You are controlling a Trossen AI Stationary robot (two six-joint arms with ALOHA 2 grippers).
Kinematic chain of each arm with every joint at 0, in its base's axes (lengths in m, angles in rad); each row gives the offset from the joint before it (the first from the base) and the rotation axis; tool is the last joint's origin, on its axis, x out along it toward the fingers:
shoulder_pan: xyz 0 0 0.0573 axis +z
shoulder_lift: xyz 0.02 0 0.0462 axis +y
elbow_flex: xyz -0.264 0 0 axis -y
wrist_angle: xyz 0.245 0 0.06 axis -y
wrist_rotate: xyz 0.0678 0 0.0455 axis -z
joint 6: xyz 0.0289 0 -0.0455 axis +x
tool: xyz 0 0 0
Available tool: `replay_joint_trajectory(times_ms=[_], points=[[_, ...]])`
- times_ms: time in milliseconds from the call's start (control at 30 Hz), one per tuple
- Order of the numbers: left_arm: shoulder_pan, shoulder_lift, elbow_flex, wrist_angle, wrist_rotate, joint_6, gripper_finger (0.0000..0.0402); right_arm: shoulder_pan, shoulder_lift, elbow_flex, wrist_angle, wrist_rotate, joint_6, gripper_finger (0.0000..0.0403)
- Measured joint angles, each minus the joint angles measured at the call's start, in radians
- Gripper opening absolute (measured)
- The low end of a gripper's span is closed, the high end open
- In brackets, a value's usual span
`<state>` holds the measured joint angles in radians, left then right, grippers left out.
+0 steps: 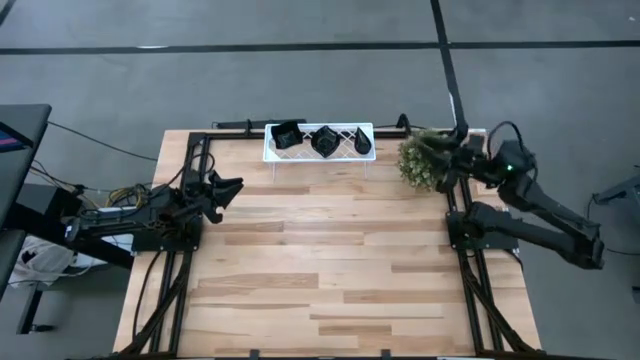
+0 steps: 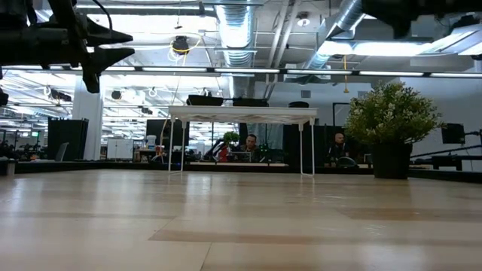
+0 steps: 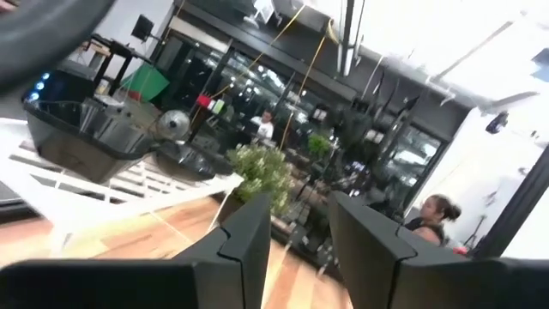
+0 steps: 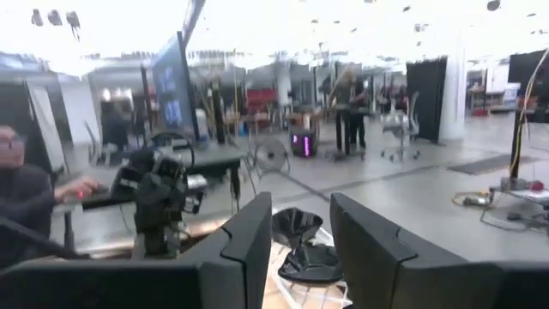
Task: Pick & Place Mini shaped plates
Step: Return to Home Position
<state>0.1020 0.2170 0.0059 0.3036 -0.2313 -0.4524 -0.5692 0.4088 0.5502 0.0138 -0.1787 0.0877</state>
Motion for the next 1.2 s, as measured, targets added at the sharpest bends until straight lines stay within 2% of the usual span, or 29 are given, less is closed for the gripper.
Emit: replay_joint_trajectory(times_ms=[233, 333, 500, 633, 733, 867, 967, 1200], points=[[-0.002, 0.001, 0.0, 0.202, 0.013, 0.062, 0.0122, 0.022, -0.134, -0.282, 0.114, -0.003, 0.101, 0.0117], [-0.002, 0.001, 0.0, 0.203, 0.017, 0.078, 0.0122, 0.039, -0.182, -0.378, 0.207, -0.006, 0.135, 0.0117], [-0.002, 0.001, 0.0, 0.197, 0.02, 0.089, 0.0122, 0.062, -0.272, -0.479, 0.201, -0.007, 0.154, 0.0117], [-0.002, 0.002, 0.0, 0.177, 0.043, 0.092, 0.0122, 0.088, -0.354, -0.525, 0.204, -0.03, 0.174, 0.0117], [-0.007, 0.002, 0.0, 0.166, 0.067, 0.093, 0.0122, 0.108, -0.408, -0.537, 0.148, -0.09, 0.176, 0.0117], [-0.027, 0.003, 0.0, 0.165, 0.068, 0.116, 0.0122, 0.139, -0.407, -0.535, 0.052, -0.19, 0.184, 0.0117], [-0.037, 0.009, 0.0, 0.158, 0.068, 0.136, 0.0122, 0.17, -0.388, -0.532, 0.027, -0.217, 0.179, 0.0117], [-0.037, 0.036, 0.0, 0.156, 0.068, 0.141, 0.0122, 0.226, -0.369, -0.532, 0.022, -0.217, 0.176, 0.0117]])
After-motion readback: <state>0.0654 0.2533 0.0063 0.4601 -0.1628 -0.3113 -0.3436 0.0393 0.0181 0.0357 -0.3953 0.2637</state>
